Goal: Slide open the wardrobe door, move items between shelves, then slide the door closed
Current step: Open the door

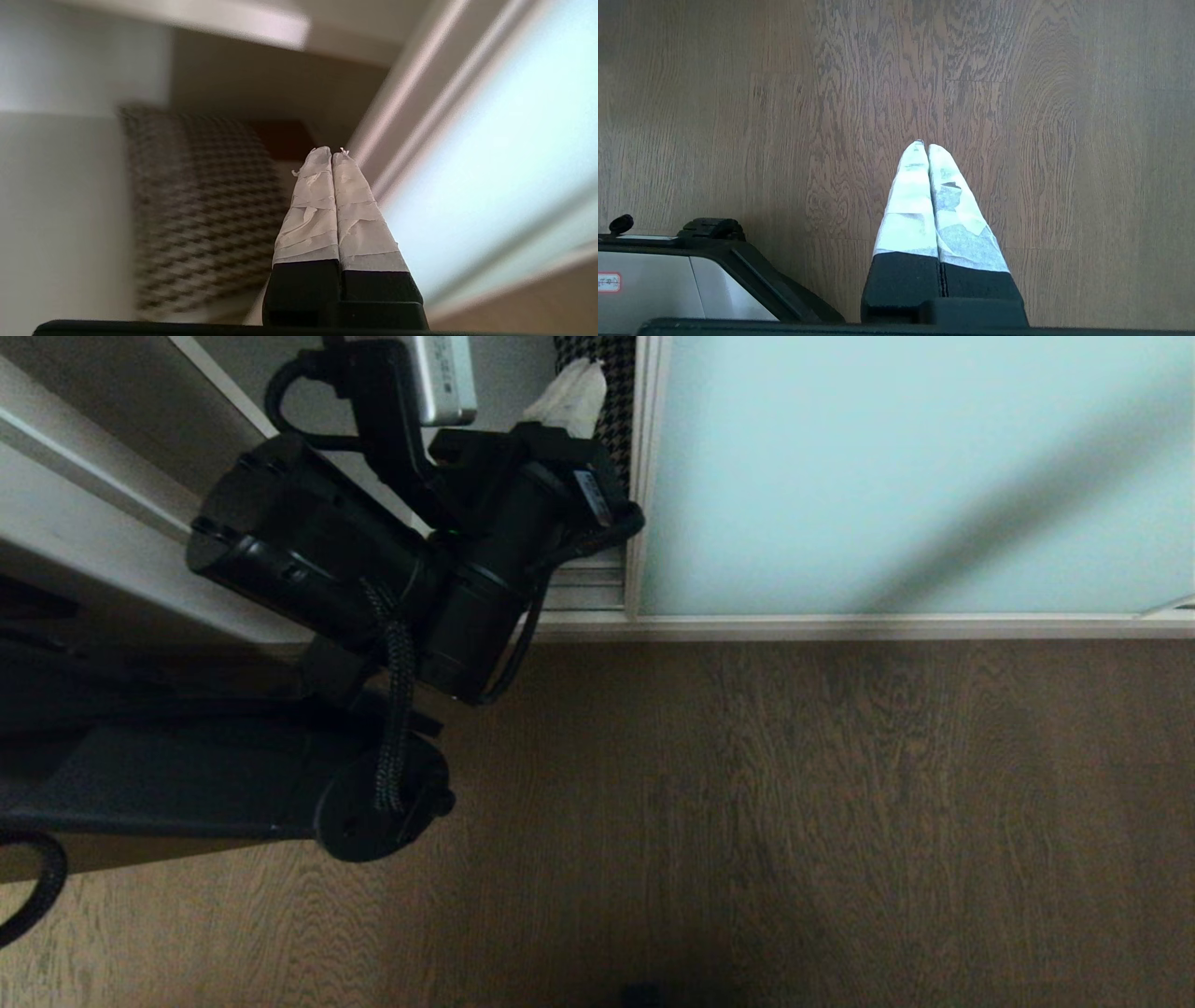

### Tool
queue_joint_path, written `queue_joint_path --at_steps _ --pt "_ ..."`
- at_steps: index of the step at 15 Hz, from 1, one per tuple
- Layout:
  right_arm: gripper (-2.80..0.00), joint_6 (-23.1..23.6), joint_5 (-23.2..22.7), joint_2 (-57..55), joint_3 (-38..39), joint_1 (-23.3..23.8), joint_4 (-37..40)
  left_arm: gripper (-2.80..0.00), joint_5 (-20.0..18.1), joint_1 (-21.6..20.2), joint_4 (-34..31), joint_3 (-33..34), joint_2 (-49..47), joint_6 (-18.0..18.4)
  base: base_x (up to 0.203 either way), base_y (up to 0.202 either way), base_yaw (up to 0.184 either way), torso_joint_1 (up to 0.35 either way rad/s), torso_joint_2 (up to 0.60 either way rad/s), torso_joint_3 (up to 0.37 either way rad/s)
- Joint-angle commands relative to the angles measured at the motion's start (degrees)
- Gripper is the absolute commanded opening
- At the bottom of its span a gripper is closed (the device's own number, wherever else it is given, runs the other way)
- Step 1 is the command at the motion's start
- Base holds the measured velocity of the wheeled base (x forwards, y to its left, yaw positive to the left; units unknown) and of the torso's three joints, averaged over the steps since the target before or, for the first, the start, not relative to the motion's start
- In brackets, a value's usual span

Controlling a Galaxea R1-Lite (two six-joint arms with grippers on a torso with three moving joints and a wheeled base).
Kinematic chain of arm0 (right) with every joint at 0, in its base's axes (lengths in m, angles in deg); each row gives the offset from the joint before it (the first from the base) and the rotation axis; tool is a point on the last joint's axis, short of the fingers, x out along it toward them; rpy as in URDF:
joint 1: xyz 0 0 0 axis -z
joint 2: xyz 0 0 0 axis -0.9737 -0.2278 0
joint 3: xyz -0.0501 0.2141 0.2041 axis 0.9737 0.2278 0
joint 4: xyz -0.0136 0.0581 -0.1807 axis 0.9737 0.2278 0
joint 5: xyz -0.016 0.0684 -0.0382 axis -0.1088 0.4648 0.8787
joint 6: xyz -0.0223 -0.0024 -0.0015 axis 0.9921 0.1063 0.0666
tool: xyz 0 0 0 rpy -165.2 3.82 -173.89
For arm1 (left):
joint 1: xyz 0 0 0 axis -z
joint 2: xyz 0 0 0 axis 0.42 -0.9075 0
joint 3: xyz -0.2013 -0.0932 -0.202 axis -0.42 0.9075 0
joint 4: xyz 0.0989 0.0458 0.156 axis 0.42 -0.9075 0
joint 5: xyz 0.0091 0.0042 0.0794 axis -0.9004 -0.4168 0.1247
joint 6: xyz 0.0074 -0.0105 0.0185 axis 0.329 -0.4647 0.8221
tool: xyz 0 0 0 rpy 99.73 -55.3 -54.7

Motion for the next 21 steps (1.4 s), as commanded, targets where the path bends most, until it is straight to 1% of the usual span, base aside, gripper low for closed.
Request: queue_joint_path --at_steps 1,3,4,7,8,11,14,15,19,21 --pt "-2.80 -0.02 0.00 0.01 0.00 0.00 -0.02 -2.80 0.12 3.12 0.37 -2.13 -4.41 0.08 0.000 0.000 0.000 0.000 0.00 0.000" --pt "-2.80 0.00 0.00 0.01 0.07 0.00 -0.02 -2.80 0.19 5.18 0.27 -3.57 -5.94 0.01 0.000 0.000 0.000 0.000 0.00 0.000" --pt "-2.80 0.00 0.00 0.01 0.00 0.00 -0.02 -2.80 0.29 5.56 0.36 -4.04 -6.47 0.01 0.000 0.000 0.000 0.000 0.00 0.000" --pt "-2.80 -0.06 0.00 0.01 0.01 0.00 -0.02 -2.80 0.38 5.13 0.53 -4.04 -5.24 0.01 0.000 0.000 0.000 0.000 0.00 0.000" --pt "-2.80 -0.06 0.00 0.01 0.00 0.00 -0.02 -2.80 0.41 4.13 0.50 -3.84 -4.46 0.01 0.000 0.000 0.000 0.000 0.00 0.000" --pt "-2.80 -0.07 0.00 0.01 0.00 0.00 -0.02 -2.80 1.21 -1.77 0.59 -3.45 -2.11 -0.05 0.000 0.000 0.000 0.000 0.00 0.000" --pt "-2.80 0.02 0.00 0.01 0.00 0.00 -0.02 -2.80 2.34 -10.51 -0.40 -3.49 1.78 0.13 0.000 0.000 0.000 0.000 0.00 0.000" --pt "-2.80 0.02 0.00 0.01 0.07 0.00 -0.02 -2.80 2.41 -13.02 -2.35 -3.49 4.43 0.20 0.000 0.000 0.000 0.000 0.00 0.000" --pt "-2.80 0.02 0.00 0.01 0.00 0.00 -0.02 -2.80 2.66 -22.08 -18.14 -2.03 17.75 0.09 0.000 0.000 0.000 0.000 0.00 0.000" --pt "-2.80 0.02 0.00 0.01 0.07 0.00 -0.02 -2.80 2.71 -24.75 -25.73 2.38 26.50 0.18 0.000 0.000 0.000 0.000 0.00 0.000"
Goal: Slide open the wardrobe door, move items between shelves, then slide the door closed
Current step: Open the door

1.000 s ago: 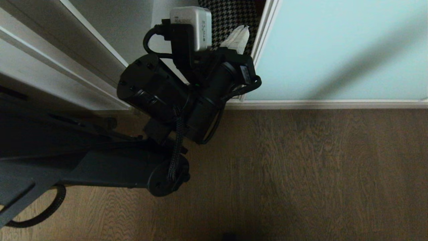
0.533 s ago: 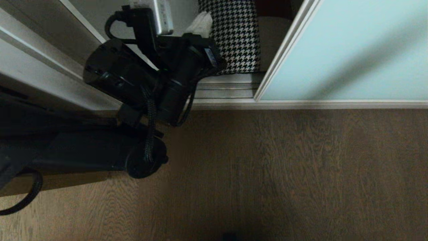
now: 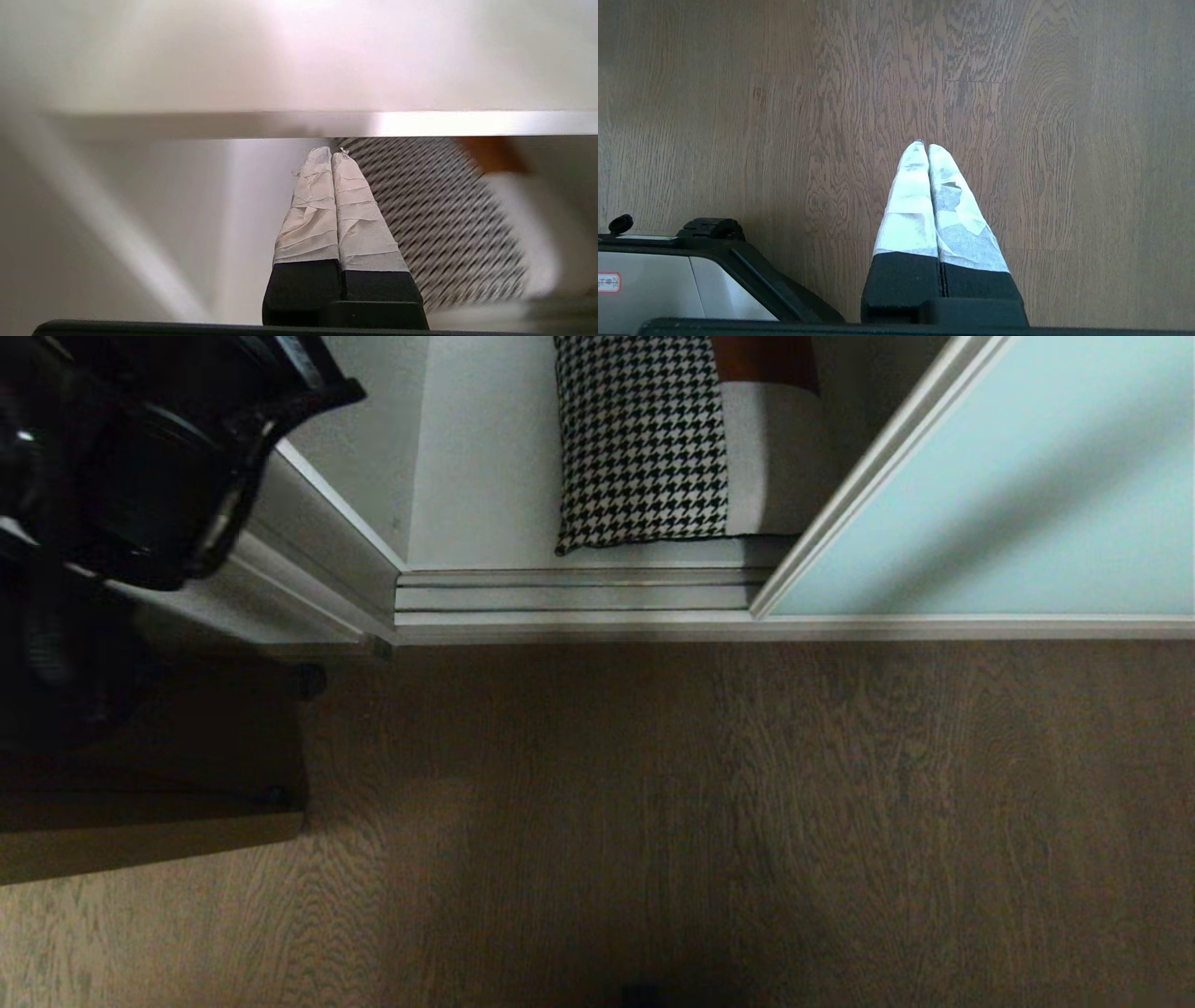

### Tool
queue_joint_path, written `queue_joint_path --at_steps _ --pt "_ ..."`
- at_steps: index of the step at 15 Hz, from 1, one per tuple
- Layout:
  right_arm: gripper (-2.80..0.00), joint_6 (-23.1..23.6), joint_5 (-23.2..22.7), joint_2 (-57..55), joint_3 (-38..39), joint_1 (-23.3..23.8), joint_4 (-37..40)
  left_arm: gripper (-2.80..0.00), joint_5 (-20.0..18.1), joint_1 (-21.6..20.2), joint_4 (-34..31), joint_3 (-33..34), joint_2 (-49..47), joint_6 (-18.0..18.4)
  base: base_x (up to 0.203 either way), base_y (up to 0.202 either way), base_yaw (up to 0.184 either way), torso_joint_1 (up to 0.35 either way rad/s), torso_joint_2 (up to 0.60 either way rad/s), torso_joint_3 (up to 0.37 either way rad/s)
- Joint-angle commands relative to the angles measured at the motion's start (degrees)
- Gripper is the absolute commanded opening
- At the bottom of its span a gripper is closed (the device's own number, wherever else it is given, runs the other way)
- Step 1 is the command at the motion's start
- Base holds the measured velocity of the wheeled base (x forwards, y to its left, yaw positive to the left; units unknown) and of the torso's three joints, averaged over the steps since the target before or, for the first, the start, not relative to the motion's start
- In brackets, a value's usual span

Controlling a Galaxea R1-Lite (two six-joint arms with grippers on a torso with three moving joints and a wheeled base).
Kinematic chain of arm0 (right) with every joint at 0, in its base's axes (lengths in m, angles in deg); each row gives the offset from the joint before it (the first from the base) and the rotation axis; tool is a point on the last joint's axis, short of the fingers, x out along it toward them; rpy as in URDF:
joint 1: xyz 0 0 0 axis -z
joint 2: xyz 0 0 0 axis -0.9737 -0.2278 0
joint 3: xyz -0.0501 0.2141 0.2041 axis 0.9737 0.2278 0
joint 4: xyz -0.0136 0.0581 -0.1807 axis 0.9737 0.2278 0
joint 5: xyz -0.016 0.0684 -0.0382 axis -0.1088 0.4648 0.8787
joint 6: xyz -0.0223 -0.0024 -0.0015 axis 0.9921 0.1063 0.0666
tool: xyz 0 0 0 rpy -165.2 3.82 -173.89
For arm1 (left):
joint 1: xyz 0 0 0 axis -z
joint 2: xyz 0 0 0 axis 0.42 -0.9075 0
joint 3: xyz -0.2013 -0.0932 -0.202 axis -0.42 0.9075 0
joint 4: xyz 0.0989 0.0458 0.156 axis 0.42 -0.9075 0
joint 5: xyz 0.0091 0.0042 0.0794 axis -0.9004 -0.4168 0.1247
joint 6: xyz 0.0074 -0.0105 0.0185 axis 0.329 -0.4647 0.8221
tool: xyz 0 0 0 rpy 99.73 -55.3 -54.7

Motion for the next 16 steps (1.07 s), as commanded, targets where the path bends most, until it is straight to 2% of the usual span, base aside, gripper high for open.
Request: queue_joint_path --at_steps 1,4,6,9,13,16 --pt "-2.80 0.01 -0.02 0.01 0.00 0.00 -0.02 -2.80 0.10 -3.77 -8.59 5.67 14.91 0.08 0.000 0.000 0.000 0.000 0.00 0.000" --pt "-2.80 -0.02 -0.02 0.01 0.00 0.00 -0.02 -2.80 0.03 -10.62 -17.73 15.06 29.30 -0.40 0.000 0.000 0.000 0.000 0.00 0.000" --pt "-2.80 0.00 -0.01 0.00 0.02 0.00 -0.02 -2.80 0.04 -13.22 -20.61 24.42 39.17 -1.35 0.000 0.000 0.000 0.000 0.00 0.000" --pt "-2.80 -0.01 -0.02 0.01 0.03 0.00 -0.02 -2.80 0.27 -14.79 -25.58 34.55 53.70 -2.68 0.000 0.000 0.000 0.000 0.00 0.000" --pt "-2.80 0.02 -0.02 0.01 0.01 0.00 -0.02 -2.80 2.26 -15.48 -42.01 41.11 71.29 -5.72 0.000 0.000 0.000 0.000 0.00 0.000" --pt "-2.80 0.02 -0.02 0.01 0.00 0.00 -0.02 -2.80 2.73 -16.64 -47.42 51.33 81.35 -6.92 0.000 0.000 0.000 0.000 0.00 0.000"
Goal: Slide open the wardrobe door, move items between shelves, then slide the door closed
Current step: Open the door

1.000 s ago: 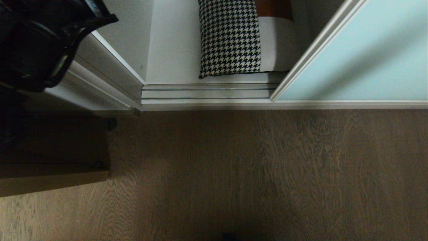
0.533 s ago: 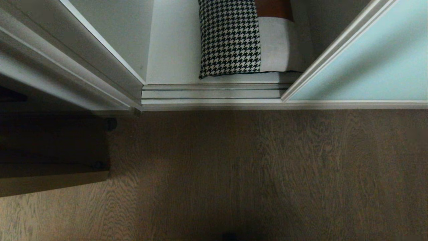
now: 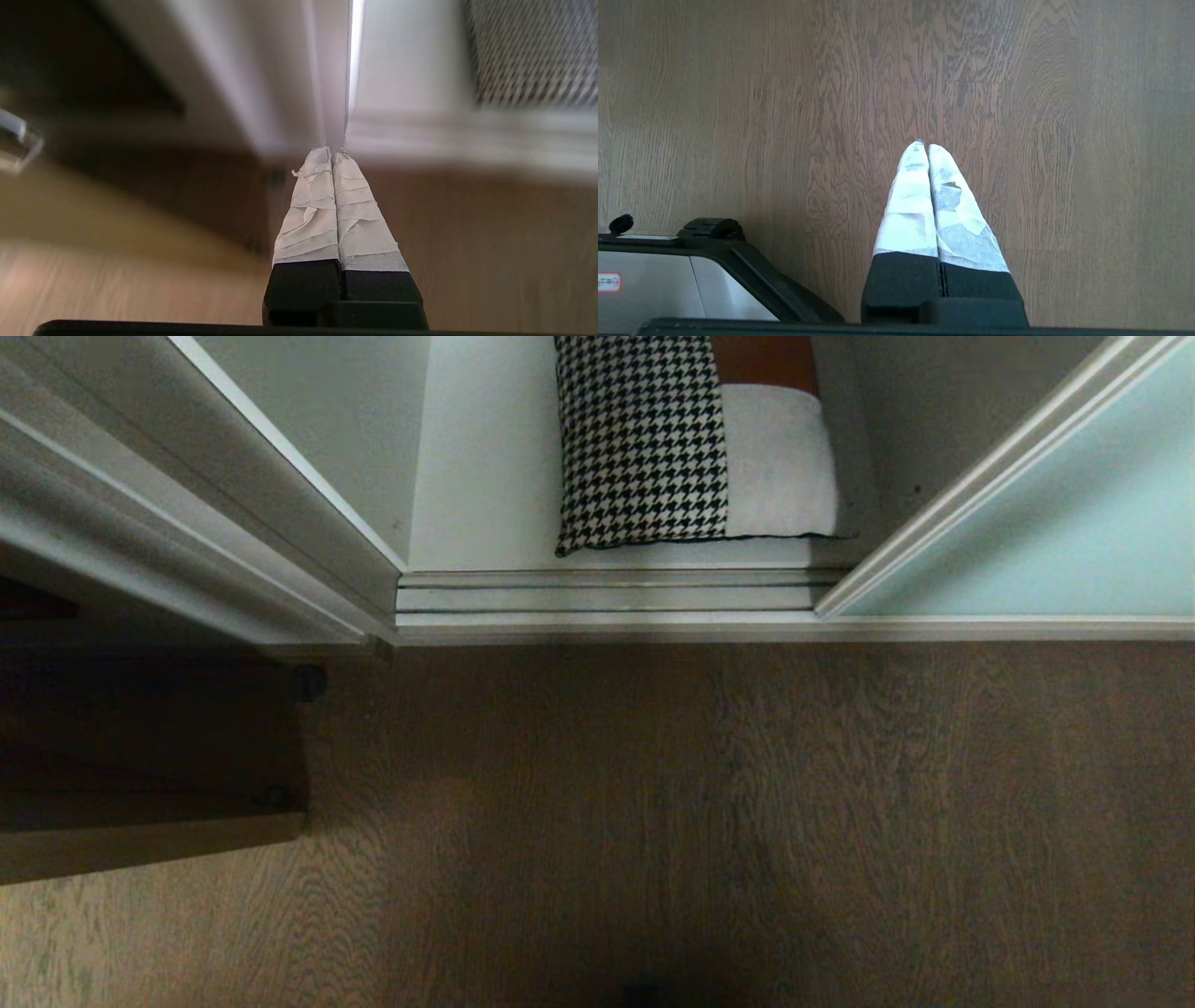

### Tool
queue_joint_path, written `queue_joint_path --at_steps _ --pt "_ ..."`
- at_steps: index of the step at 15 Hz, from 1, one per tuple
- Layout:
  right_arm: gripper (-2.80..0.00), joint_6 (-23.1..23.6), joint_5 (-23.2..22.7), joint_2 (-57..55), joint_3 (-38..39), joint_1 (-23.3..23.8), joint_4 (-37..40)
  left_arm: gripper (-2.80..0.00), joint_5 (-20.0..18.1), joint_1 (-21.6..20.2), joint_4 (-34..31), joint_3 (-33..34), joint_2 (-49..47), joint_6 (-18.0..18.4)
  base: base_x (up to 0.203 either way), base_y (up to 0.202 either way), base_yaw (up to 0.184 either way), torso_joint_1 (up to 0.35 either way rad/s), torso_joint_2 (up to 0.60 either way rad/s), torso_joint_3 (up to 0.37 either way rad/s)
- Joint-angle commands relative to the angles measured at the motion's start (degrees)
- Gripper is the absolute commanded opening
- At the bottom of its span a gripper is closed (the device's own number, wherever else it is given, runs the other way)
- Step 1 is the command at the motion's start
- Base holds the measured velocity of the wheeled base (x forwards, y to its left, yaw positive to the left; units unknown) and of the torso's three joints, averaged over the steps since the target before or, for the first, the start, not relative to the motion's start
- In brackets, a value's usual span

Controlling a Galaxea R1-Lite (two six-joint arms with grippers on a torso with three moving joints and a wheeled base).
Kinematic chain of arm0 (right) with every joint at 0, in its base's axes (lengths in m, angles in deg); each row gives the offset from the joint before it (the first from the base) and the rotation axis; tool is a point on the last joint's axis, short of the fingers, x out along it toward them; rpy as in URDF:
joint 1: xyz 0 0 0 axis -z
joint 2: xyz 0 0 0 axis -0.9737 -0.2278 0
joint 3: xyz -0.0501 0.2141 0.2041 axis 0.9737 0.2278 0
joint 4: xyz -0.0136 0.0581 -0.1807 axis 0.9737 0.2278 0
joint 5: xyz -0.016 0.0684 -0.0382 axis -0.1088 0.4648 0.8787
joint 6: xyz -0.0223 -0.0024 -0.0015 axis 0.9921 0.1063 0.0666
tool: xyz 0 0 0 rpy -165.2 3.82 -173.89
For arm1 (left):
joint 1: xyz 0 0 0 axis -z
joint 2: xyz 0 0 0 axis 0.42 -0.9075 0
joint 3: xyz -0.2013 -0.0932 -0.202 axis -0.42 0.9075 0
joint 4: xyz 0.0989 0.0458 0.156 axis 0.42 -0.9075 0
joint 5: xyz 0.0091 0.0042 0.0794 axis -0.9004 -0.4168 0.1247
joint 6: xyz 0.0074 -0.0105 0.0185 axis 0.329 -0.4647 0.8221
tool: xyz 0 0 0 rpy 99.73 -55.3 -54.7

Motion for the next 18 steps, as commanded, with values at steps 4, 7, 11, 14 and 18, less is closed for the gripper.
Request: queue_joint_path --at_steps 4,7,11,14,18 --pt "-2.80 -0.09 0.00 0.01 0.09 0.00 -0.02 -2.80 -0.79 -0.86 -4.07 17.07 18.50 -0.29 0.000 0.000 0.000 0.000 0.00 0.000" --pt "-2.80 0.00 0.00 0.01 0.00 0.00 -0.02 -2.80 -2.97 -0.89 -8.32 22.61 19.13 -2.07 0.000 0.000 0.000 0.000 0.00 0.000" --pt "-2.80 -0.04 0.00 0.01 0.00 0.00 -0.02 -2.80 -10.07 -0.89 -16.90 22.23 19.09 -4.42 0.000 0.000 0.000 0.000 0.00 0.000" --pt "-2.80 -0.09 0.00 0.01 0.08 0.00 -0.02 -2.80 -10.31 -0.89 -17.59 22.44 19.07 3.14 0.000 0.000 0.000 0.000 0.00 0.000" --pt "-2.80 -0.01 0.00 0.01 0.00 0.00 -0.02 -2.80 -11.34 -0.89 -20.16 21.95 19.09 3.23 0.000 0.000 0.000 0.000 0.00 0.000"
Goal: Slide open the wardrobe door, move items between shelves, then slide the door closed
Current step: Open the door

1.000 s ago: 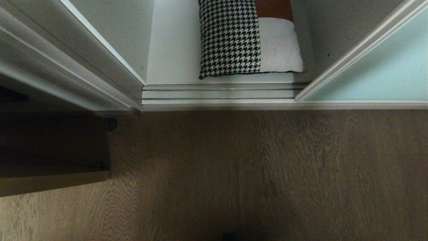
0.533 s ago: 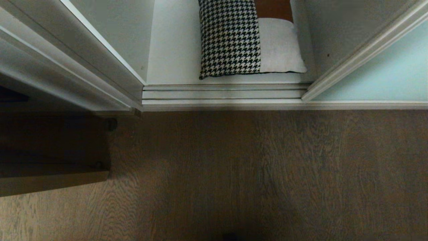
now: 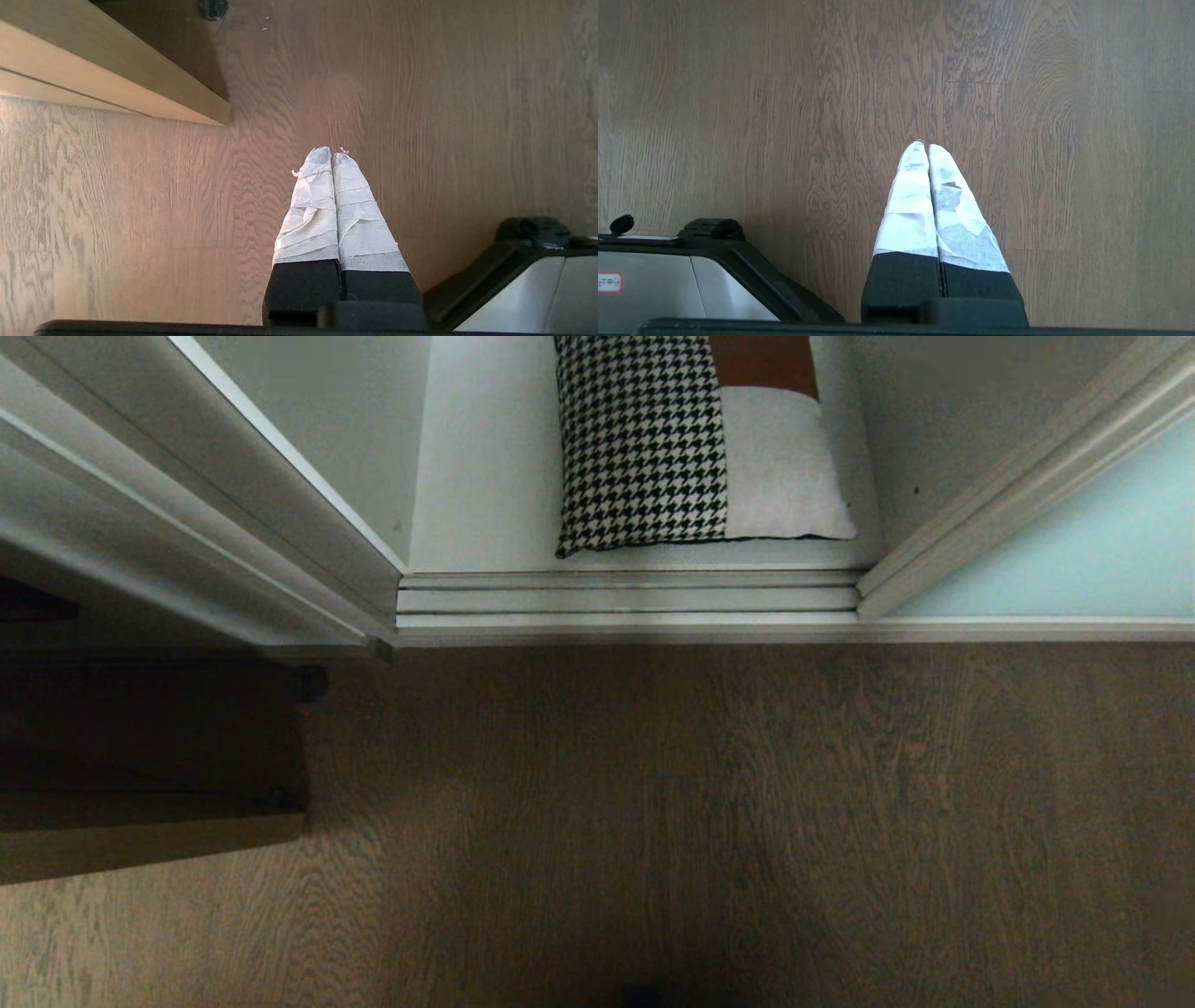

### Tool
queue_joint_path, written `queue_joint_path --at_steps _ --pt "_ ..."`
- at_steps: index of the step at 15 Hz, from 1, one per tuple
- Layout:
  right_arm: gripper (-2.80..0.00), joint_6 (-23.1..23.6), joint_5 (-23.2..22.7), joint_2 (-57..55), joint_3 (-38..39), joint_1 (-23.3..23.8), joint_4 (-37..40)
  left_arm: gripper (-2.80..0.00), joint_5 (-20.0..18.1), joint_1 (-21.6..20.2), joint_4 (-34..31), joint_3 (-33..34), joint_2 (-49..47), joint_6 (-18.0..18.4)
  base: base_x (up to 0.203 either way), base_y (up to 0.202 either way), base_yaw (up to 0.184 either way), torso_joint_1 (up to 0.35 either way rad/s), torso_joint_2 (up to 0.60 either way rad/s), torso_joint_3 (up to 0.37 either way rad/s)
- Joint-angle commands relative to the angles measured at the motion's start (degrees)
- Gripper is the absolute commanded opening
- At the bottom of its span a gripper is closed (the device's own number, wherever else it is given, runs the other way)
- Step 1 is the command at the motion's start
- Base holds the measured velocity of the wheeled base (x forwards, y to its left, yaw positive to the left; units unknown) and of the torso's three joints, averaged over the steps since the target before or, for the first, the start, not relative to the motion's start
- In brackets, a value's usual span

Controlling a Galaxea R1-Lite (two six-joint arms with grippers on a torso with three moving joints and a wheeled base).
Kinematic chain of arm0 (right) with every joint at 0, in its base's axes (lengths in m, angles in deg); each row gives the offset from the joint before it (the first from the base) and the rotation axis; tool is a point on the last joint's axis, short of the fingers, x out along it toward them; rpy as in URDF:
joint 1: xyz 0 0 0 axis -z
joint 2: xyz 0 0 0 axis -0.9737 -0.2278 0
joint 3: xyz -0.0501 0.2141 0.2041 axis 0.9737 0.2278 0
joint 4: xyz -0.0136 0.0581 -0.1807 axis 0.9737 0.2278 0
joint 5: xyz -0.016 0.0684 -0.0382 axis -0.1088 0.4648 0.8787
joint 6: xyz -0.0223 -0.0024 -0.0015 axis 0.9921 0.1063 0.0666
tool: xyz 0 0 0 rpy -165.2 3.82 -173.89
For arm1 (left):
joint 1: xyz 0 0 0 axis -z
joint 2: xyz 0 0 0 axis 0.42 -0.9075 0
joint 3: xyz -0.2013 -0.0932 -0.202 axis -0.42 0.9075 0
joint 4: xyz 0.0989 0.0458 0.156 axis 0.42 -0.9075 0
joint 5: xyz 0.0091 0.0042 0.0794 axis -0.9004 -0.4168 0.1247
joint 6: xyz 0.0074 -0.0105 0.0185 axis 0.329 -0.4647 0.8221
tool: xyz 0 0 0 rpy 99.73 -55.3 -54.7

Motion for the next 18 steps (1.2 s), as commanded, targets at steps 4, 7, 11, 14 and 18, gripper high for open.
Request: queue_joint_path --at_steps 4,7,11,14,18 --pt "-2.80 0.02 0.00 -0.03 0.05 0.00 -0.02 -2.80 0.30 -0.01 1.19 0.40 -0.27 -1.14 0.000 0.000 0.000 0.000 0.00 0.000" --pt "-2.80 -0.02 0.00 0.01 0.00 0.00 -0.02 -2.80 0.30 -0.01 1.25 0.40 -0.27 -1.29 0.000 0.000 0.000 0.000 0.00 0.000" --pt "-2.80 0.02 0.00 0.01 0.04 0.00 -0.02 -2.80 0.30 -0.01 1.25 0.40 -0.27 -1.37 0.000 0.000 0.000 0.000 0.00 0.000" --pt "-2.80 0.05 0.00 0.01 0.00 0.00 -0.02 -2.80 0.30 -0.01 1.25 0.40 -0.27 -1.37 0.000 0.000 0.000 0.000 0.00 0.000" --pt "-2.80 0.05 0.00 0.01 0.00 0.00 -0.02 -2.80 0.30 -0.01 1.25 0.40 -0.27 -1.37 0.000 0.000 0.000 0.000 0.00 0.000"
